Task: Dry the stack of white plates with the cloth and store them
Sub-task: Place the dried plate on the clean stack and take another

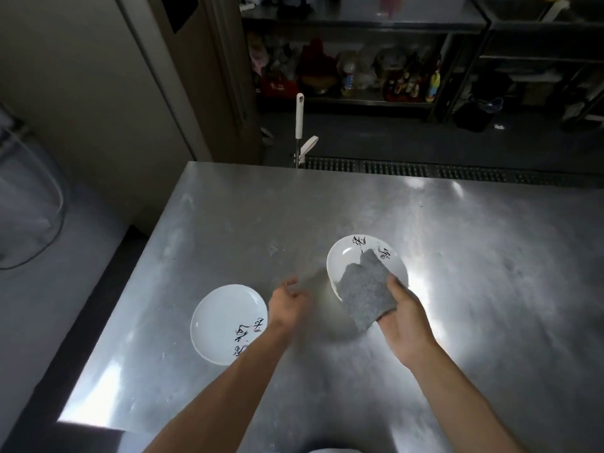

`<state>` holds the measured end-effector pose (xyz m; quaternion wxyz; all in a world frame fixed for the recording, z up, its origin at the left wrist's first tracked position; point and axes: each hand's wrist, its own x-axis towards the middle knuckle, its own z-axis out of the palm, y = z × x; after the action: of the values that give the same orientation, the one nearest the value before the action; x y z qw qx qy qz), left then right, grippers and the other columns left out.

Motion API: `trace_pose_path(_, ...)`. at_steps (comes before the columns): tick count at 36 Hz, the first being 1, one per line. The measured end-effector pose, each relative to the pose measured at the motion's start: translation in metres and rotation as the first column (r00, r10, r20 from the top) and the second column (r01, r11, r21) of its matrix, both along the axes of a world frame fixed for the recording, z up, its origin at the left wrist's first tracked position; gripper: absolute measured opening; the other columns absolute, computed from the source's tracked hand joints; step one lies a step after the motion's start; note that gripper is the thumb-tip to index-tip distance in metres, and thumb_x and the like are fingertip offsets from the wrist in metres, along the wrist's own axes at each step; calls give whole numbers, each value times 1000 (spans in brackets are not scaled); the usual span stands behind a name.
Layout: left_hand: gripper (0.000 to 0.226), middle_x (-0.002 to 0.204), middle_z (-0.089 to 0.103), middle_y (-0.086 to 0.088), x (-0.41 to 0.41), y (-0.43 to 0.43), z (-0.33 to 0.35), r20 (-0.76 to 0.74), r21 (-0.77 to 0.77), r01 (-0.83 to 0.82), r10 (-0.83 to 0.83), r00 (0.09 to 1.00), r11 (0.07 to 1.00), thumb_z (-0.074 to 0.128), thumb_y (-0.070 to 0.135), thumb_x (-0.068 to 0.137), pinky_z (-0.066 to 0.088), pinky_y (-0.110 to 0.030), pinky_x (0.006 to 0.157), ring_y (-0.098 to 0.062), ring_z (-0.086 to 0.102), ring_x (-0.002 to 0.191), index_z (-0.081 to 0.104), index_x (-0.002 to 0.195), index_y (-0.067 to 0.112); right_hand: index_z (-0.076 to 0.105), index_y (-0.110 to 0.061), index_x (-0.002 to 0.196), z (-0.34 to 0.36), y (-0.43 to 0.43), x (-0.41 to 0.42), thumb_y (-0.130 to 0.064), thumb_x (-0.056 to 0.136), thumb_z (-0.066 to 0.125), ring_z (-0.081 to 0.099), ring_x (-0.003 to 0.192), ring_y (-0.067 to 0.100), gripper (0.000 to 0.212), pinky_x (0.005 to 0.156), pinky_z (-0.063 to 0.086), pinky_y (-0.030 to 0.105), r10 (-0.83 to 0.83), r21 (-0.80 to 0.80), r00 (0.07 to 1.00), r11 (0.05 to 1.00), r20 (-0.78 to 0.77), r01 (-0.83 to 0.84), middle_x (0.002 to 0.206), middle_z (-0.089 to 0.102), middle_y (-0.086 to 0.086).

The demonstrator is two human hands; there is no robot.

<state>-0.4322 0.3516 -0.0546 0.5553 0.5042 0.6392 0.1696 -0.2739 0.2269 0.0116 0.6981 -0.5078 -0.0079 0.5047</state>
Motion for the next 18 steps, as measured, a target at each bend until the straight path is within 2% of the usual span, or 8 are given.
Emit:
trace_pose_path(2, 44, 108, 73, -8, -30, 2, -5, -21, 1, -9, 9, 1000, 1000, 58, 15, 89, 61, -47, 87, -33, 72, 98, 59, 133, 20, 70, -18, 119, -9, 9, -17, -23, 102, 52, 68, 113, 17, 25, 86, 58, 36, 20, -7, 1000, 1000, -11, -20, 123, 72, 4)
trace_pose_path(4, 43, 105, 75, -8, -62, 5, -10, 5, -22, -73, 73, 997, 997, 59, 14, 86, 61, -50, 85, -35, 71, 99, 59, 129, 18, 66, -19, 125, -19, 19, -35, -27, 97, 59, 67, 115, 16, 30, 88, 55, 36, 49, -13, 999, 999, -13, -50, 125, 71, 2)
trace_pose_path(7, 39, 84, 71, 0, -108, 10, -15, -2, -36, -208, 208, 978, 977, 55, 6, 89, 58, -33, 56, -21, 68, 63, 61, 127, 15, 63, -17, 129, -36, 36, -64, -32, 91, 63, 66, 117, 17, 41, 96, 50, 41, 120, -17, 992, 993, -41, -121, 127, 70, 4)
trace_pose_path(8, 38, 86, 70, -1, -125, 13, -17, -20, -24, -241, 241, 970, 970, 54, 4, 91, 59, -36, 57, -20, 66, 60, 61, 127, 13, 63, -16, 127, -43, 43, -76, -32, 92, 62, 67, 116, 18, 39, 98, 49, 41, 159, -30, 986, 987, -57, -160, 127, 69, 6)
trace_pose_path(11, 37, 113, 68, -8, -162, 14, -21, -87, 11, -251, 251, 964, 968, 56, 3, 92, 60, -51, 85, -31, 68, 91, 61, 129, 9, 65, -14, 122, -64, 54, -99, -34, 101, 53, 68, 112, 16, 32, 103, 46, 38, 251, -131, 966, 958, -57, -257, 129, 68, 9)
trace_pose_path(13, 38, 113, 67, -8, -185, 13, -20, -135, 47, -270, 274, 952, 962, 57, 3, 92, 58, -44, 85, -31, 66, 98, 63, 127, 13, 63, -14, 128, -77, 62, -116, -35, 102, 53, 66, 114, 18, 35, 110, 44, 41, 292, -254, 956, 927, 31, -275, 129, 67, 9)
trace_pose_path(16, 31, 85, 60, 3, -212, 15, -22, -130, 58, -274, 279, 951, 960, 54, -4, 89, 52, -34, 70, -24, 58, 77, 67, 90, 25, 55, -19, 139, -87, 73, -140, -39, 102, 53, 58, 126, 23, 42, 114, 40, 45, 339, -388, 925, 886, 174, -252, 138, 61, 7)
trace_pose_path(18, 27, 75, 56, 0, -222, 16, -27, -89, -13, -249, 246, 965, 969, 50, -7, 87, 44, -32, 65, -21, 50, 72, 63, 78, 14, 49, -21, 145, -93, 80, -153, -40, 103, 50, 51, 134, 24, 46, 110, 39, 38, 350, -443, 910, 868, 220, -226, 147, 53, 7)
